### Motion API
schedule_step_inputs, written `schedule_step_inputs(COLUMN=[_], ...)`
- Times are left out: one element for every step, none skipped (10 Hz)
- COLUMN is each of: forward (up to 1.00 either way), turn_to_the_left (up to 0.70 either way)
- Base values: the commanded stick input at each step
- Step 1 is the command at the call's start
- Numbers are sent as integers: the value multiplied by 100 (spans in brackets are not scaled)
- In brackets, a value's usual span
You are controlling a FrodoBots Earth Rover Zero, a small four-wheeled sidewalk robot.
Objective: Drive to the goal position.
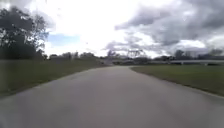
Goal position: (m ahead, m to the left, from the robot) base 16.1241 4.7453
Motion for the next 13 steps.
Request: schedule_step_inputs(forward=[100, 100, 100, 100, 100, 100, 100, 100, 100, 100, 100, 100, 100], turn_to_the_left=[0, 0, 0, 0, 0, 0, 0, 0, 0, 0, 0, 0, 0])
